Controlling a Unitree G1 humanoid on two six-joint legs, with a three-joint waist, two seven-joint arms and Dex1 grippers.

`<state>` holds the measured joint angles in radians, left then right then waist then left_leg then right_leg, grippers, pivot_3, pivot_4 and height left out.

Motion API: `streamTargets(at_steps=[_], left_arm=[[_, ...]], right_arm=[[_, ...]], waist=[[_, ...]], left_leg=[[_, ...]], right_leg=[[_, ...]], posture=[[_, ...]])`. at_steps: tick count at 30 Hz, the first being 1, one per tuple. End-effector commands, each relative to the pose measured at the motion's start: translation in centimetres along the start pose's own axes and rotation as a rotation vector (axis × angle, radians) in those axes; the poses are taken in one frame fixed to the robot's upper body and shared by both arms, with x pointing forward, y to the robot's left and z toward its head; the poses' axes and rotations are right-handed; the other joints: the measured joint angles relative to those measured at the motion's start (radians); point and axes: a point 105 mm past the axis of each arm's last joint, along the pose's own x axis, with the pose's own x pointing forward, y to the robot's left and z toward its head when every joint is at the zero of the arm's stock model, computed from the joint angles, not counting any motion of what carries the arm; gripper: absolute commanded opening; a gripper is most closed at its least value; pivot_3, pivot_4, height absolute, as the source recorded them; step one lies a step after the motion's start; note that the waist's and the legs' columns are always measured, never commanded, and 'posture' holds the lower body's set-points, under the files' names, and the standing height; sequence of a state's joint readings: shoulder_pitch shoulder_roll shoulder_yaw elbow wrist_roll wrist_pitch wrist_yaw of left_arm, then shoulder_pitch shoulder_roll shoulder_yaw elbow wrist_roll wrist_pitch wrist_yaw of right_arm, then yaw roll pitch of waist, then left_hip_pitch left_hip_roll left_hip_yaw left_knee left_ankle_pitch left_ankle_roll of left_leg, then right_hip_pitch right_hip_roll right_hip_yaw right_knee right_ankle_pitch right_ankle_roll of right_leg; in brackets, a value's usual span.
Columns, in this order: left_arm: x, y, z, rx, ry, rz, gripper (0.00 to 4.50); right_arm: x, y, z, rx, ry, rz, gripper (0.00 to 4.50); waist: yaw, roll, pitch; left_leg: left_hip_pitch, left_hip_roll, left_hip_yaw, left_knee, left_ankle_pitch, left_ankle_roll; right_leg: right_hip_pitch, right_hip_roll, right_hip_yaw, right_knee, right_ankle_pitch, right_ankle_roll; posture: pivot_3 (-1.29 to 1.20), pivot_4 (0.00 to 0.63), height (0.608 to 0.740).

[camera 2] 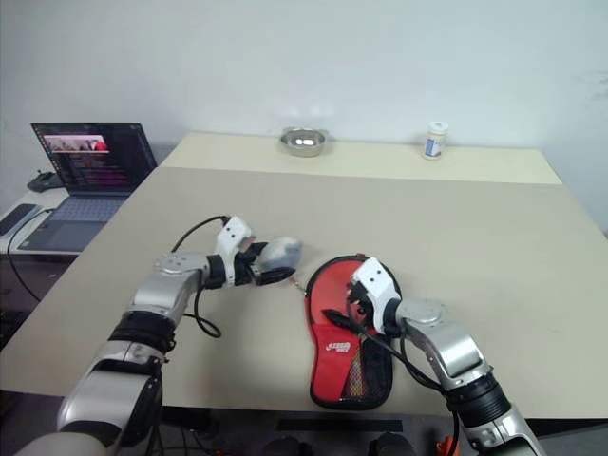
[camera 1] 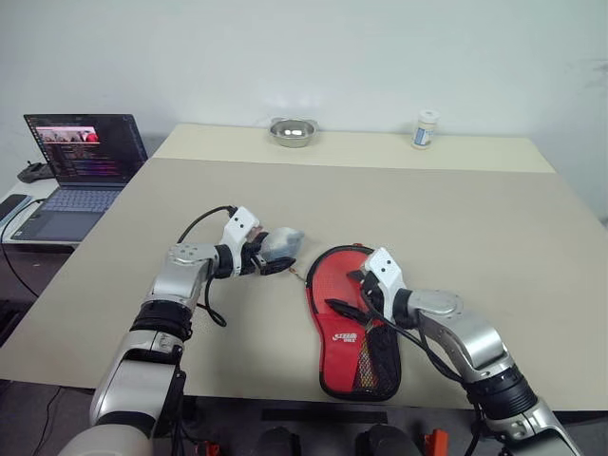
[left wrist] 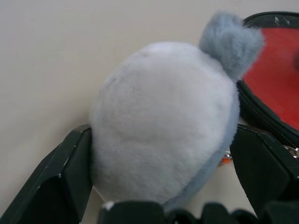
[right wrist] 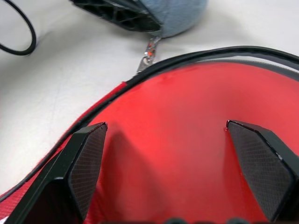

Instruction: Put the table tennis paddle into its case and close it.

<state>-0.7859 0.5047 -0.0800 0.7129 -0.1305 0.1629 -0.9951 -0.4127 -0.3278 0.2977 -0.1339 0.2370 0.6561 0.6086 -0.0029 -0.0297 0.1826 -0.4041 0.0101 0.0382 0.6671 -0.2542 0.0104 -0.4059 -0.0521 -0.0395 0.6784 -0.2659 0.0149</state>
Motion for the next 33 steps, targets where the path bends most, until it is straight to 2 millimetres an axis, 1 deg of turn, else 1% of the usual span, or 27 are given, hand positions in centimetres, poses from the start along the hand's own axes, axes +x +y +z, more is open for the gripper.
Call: streamTargets(at_steps=[1, 5, 6, 8, 9, 10, 11, 13, 15, 17, 20, 21, 24, 26, 29, 31, 33], left_arm=[[0.2, -0.1, 1.1, 0.032, -0.025, -0.016, 3.26], [0.4, -0.2, 1.4, 0.030, -0.027, -0.019, 1.92], [0.4, -0.3, 1.5, 0.031, -0.028, -0.021, 1.51], [0.7, -0.4, 1.8, 0.039, -0.027, -0.021, 0.94], [0.8, -0.5, 2.0, 0.042, -0.024, -0.019, 0.74], [1.2, -0.6, 2.6, 0.052, -0.018, -0.022, 0.54], [1.5, -0.7, 3.3, 0.067, -0.014, -0.032, 0.46], [2.1, -0.9, 4.5, 0.098, 0.001, -0.051, 0.45], [2.8, -0.6, 5.5, 0.116, 0.010, -0.052, 0.45], [3.6, -0.2, 6.1, 0.145, 0.032, -0.036, 0.44], [5.1, 0.7, 6.2, 0.205, 0.109, 0.034, 0.44], [5.4, 1.0, 6.1, 0.229, 0.130, 0.055, 0.44], [5.9, 1.4, 6.0, 0.288, 0.170, 0.115, 0.44], [6.5, 1.8, 6.3, 0.372, 0.208, 0.186, 0.44], [8.0, 1.2, 7.5, 0.497, 0.220, 0.236, 0.44], [9.3, 0.2, 9.2, 0.533, 0.180, 0.256, 0.44], [10.2, -0.7, 10.6, 0.546, 0.144, 0.269, 0.44]], right_arm=[[-0.1, 0.6, 0.4, -0.019, -0.011, 0.006, 4.50], [0.0, 0.8, -0.6, -0.017, 0.026, 0.003, 4.50], [0.0, 0.7, -1.0, -0.016, 0.044, -0.007, 4.50], [0.0, 0.4, -2.1, -0.018, 0.092, -0.029, 4.50], [0.0, 0.3, -2.6, -0.018, 0.117, -0.040, 4.50], [-0.1, 0.3, -3.1, -0.024, 0.147, -0.040, 4.50], [-0.2, 0.3, -3.5, -0.026, 0.171, -0.038, 4.50], [-0.3, 0.3, -3.9, -0.013, 0.198, -0.034, 4.50], [-0.3, 0.3, -4.2, 0.004, 0.217, -0.027, 4.50], [-0.2, 0.1, -4.6, 0.020, 0.239, -0.032, 4.50], [0.0, 0.0, -4.6, 0.052, 0.252, -0.039, 4.50], [0.0, 0.1, -4.6, 0.052, 0.256, -0.033, 4.50], [0.0, 0.5, -4.6, 0.052, 0.266, -0.014, 4.50], [0.0, 1.0, -4.8, 0.057, 0.280, 0.009, 4.50], [-0.3, 1.8, -5.4, 0.069, 0.310, 0.040, 4.50], [-0.6, 2.4, -5.8, 0.074, 0.328, 0.054, 4.50], [-0.9, 2.7, -6.0, 0.076, 0.339, 0.064, 4.50]], waist=[[0.000, 0.000, 0.000], [0.000, 0.000, 0.000], [0.000, 0.000, 0.000], [0.000, -0.001, 0.000], [0.000, -0.001, -0.001], [0.000, -0.001, -0.001], [0.001, -0.002, -0.001], [0.005, -0.003, -0.002], [0.006, -0.004, -0.002], [0.005, -0.004, -0.003], [0.002, -0.005, -0.003], [0.002, -0.005, -0.003], [0.000, -0.005, -0.003], [0.001, -0.005, -0.003], [0.002, -0.006, -0.004], [0.006, -0.007, -0.005], [0.004, -0.008, -0.005]], left_leg=[[0.000, 0.000, 0.000, 0.000, 0.000, 0.000], [0.000, 0.000, 0.000, 0.000, 0.000, 0.000], [0.000, 0.000, 0.000, 0.000, 0.000, 0.000], [0.000, 0.000, 0.000, 0.000, 0.000, 0.000], [0.000, 0.000, 0.000, 0.000, 0.000, 0.000], [0.000, 0.000, 0.000, 0.000, 0.000, 0.000], [0.001, 0.000, 0.000, 0.000, 0.000, 0.000], [0.000, 0.000, -0.001, 0.002, 0.000, 0.000], [0.000, 0.000, -0.001, 0.003, 0.000, 0.000], [-0.001, -0.001, -0.001, 0.005, 0.000, 0.000], [0.000, -0.001, 0.000, 0.005, 0.000, 0.000], [0.000, -0.001, -0.001, 0.005, 0.000, 0.000], [0.000, 0.000, -0.001, 0.005, 0.000, 0.000], [0.000, 0.000, -0.001, 0.004, 0.000, 0.000], [-0.001, 0.000, -0.001, 0.005, 0.000, 0.000], [-0.001, 0.000, -0.001, 0.005, 0.000, 0.000], [-0.002, -0.001, -0.001, 0.005, 0.000, 0.000]], right_leg=[[0.000, 0.000, 0.000, 0.000, 0.000, 0.000], [0.000, 0.000, 0.000, 0.000, 0.000, 0.000], [0.000, 0.000, 0.000, 0.000, 0.000, 0.000], [0.000, 0.000, 0.000, 0.000, 0.000, 0.000], [0.000, 0.000, 0.000, 0.000, 0.000, 0.000], [0.001, 0.000, 0.000, 0.000, 0.000, 0.000], [0.001, 0.000, 0.000, 0.000, 0.000, 0.000], [0.001, 0.000, -0.001, 0.001, 0.000, 0.000], [0.002, 0.000, -0.001, 0.001, 0.000, 0.000], [0.002, 0.000, -0.001, 0.000, 0.000, 0.000], [0.002, 0.001, -0.001, 0.000, -0.001, 0.003], [0.002, 0.001, -0.001, 0.000, -0.003, 0.005], [0.002, 0.001, -0.001, 0.001, -0.003, 0.005], [0.001, 0.001, -0.001, 0.001, -0.003, 0.005], [0.002, 0.001, -0.001, 0.001, -0.003, 0.005], [0.002, 0.000, -0.001, 0.001, -0.003, 0.006], [0.002, 0.000, -0.002, 0.000, -0.003, 0.006]], posture=[[0.00, 0.150, 0.740], [0.00, 0.150, 0.740], [0.00, 0.150, 0.740], [0.00, 0.150, 0.740], [0.00, 0.150, 0.740], [0.00, 0.150, 0.740], [0.00, 0.150, 0.740], [0.00, 0.150, 0.740], [0.00, 0.150, 0.740], [0.00, 0.150, 0.740], [0.00, 0.150, 0.740], [0.00, 0.150, 0.740], [0.00, 0.150, 0.740], [0.00, 0.150, 0.740], [0.00, 0.150, 0.740], [0.00, 0.150, 0.740], [0.00, 0.150, 0.740]])
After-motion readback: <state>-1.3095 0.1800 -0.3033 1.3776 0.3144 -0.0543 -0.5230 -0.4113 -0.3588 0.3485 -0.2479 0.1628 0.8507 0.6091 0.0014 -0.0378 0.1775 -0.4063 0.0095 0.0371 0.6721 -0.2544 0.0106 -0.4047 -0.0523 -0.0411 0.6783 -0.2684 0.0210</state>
